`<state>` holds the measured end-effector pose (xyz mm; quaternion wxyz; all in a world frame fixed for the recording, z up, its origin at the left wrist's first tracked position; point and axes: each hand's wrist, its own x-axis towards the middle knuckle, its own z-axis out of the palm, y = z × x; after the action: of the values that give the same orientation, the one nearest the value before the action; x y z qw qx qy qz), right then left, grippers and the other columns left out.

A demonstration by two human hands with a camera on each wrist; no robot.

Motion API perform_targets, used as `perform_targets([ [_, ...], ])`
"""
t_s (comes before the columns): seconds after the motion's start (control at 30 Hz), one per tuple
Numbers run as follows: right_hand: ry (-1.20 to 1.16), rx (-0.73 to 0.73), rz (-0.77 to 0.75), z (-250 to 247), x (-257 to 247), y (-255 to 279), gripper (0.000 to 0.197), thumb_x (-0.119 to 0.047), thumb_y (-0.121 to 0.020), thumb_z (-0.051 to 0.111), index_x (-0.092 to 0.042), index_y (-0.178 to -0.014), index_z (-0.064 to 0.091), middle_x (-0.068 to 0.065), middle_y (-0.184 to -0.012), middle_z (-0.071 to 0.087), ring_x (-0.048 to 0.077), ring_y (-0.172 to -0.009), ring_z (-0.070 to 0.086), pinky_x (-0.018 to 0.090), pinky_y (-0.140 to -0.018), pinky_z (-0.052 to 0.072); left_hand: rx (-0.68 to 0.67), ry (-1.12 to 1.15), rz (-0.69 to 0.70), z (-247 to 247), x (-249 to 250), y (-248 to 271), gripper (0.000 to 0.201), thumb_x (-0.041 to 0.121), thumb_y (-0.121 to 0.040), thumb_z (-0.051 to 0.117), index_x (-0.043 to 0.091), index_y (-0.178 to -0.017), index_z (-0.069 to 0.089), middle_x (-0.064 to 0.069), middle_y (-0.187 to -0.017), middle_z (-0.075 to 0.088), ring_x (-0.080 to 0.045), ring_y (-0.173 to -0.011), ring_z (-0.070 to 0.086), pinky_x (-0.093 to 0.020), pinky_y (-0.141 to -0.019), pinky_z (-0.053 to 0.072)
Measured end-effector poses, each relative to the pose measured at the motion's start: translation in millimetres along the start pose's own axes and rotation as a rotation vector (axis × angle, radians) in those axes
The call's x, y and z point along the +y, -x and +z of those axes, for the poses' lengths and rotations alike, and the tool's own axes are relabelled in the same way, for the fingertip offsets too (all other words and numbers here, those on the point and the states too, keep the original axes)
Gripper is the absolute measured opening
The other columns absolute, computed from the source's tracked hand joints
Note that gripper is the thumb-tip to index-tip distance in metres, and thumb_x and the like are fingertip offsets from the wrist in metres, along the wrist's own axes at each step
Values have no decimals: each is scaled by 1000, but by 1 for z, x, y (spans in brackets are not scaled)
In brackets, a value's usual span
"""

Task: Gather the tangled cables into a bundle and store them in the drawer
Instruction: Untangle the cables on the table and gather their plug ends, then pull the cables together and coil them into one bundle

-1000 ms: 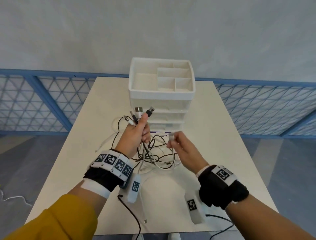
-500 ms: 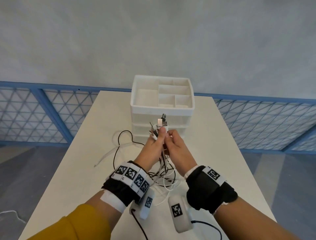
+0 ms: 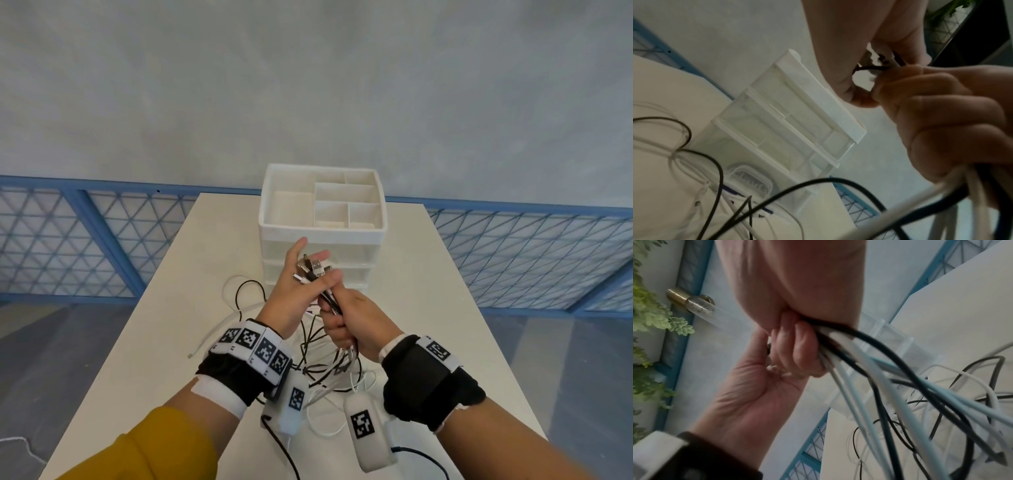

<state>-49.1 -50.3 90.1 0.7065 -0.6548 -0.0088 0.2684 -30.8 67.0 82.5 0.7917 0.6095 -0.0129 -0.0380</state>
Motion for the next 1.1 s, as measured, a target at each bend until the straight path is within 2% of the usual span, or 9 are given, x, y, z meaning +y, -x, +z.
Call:
perform_targets([
  [0.17,-129,-258,24,-13,-5,5,17,-30,-87,46,-15,-80,45,-7,-50,30,4,-36,21,19,-39,14,-45,-32,55,6,13,1,20,10,-83,61,18,-99,53,-8,-81,59,-10,-61,61,-14,-45,42],
  [0.27,159,-230,-59,-13,-4,11,13,-4,-80,53,-14,-81,45,-9,-46,34,5,-38,26,18,-38,23,-171,-230,108,9,19,7,8,19,-86,58,18,-92,54,-8,-90,58,-7,-70,60,-17,-62,45],
  [0.4,224,-109,-148,-10,-15,15,14,-10,-94,48,-17,-83,47,-5,-49,31,5,-39,26,16,-38,25,-377,-291,99,7,16,6,76,73,-60,58,37,-124,38,11,-119,51,-1,-101,58,-19,-89,49],
  [0.5,67,-38,-215,-11,-34,19,21,-21,-97,43,-16,-77,47,-10,-46,30,4,-39,22,15,-39,20,-512,-66,-41,6,4,10,66,43,-77,64,24,-132,31,1,-118,55,-8,-106,58,-27,-93,50],
  [0.6,27,-62,-299,-12,-54,30,24,-26,-96,41,-16,-75,46,-10,-49,27,4,-40,22,16,-39,22,-697,-307,-164,19,-8,25,36,3,-77,67,20,-107,55,-5,-95,63,-8,-88,62,-22,-87,49],
  [0.73,7,-77,-385,-31,-90,57,20,-31,-91,41,-18,-75,42,-9,-51,30,3,-41,24,16,-39,19,-523,-593,-87,25,-22,25,16,15,-82,65,26,-72,61,4,-65,59,-2,-54,55,-21,-63,47],
  [0.93,571,165,-431,-68,-101,87,20,-33,-77,67,-16,-83,57,-11,-46,31,7,-43,26,16,-43,25,-359,-781,163,26,1,17,15,28,-86,59,14,-84,63,-10,-76,65,-17,-69,57,-30,-64,43],
  [1.03,791,175,-378,-73,-83,82,49,-50,-56,82,-17,-87,65,13,-63,60,15,-58,45,24,-61,33,-372,-882,248,33,23,14,12,21,-85,59,20,-73,59,1,-66,59,-15,-65,53,-27,-61,38],
  [1.1,835,161,-338,-69,-74,78,39,-43,-55,85,-16,-76,65,3,-64,69,11,-57,56,17,-63,35,-371,-902,260,39,33,14,9,18,-83,57,19,-76,63,-2,-74,67,-21,-73,61,-30,-65,43],
])
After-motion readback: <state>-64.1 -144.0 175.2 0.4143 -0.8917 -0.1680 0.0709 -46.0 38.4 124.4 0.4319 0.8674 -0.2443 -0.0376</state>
